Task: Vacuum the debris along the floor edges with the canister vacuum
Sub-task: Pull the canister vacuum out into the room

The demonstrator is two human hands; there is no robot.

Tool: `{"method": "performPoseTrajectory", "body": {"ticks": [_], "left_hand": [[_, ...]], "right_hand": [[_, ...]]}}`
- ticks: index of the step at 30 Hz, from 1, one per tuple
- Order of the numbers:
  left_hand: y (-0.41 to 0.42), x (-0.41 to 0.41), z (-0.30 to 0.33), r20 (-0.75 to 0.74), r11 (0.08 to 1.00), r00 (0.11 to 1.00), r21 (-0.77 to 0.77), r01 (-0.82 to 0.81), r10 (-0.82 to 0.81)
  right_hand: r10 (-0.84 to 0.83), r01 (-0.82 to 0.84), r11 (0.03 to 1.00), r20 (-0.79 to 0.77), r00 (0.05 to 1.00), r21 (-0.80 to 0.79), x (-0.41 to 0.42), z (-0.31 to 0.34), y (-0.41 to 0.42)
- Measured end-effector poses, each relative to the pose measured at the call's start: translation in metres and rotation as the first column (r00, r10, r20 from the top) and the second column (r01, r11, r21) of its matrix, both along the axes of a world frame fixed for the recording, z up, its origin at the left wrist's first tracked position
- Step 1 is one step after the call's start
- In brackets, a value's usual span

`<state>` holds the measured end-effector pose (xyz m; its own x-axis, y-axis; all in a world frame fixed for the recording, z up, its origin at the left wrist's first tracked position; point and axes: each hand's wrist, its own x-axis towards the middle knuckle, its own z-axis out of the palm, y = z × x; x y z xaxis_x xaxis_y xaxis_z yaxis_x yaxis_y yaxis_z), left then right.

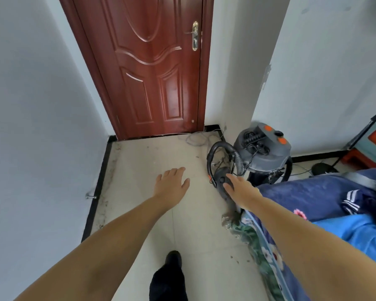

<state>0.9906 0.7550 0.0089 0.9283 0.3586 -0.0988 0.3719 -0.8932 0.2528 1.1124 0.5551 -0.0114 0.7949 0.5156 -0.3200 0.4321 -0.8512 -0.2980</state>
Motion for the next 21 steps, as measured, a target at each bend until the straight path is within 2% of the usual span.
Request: {"method": "performPoseTrajectory", "body": {"ticks": [9,16,21], "left_hand": [[0.073,0.216,-0.002,-0.054,0.943,0.945,0.068,0.326,-0.323],[0.05,0.356,-0.031,-0.065,0.843,0.843,0.041,0.537,-0.534],[0.039,0.446,-0.045,-0.052,0.815,0.814,0.003,0.579,-0.578]], "right_hand": [[-0.299,0.3,0.953,-0.026,0.954,0.04,0.146,-0.002,0.04],[-0.514,0.512,0.858,-0.092,0.853,-0.048,0.236,-0.034,0.012],[-0.571,0.566,0.821,-0.154,0.807,-0.077,0.315,-0.051,0.003]]}}
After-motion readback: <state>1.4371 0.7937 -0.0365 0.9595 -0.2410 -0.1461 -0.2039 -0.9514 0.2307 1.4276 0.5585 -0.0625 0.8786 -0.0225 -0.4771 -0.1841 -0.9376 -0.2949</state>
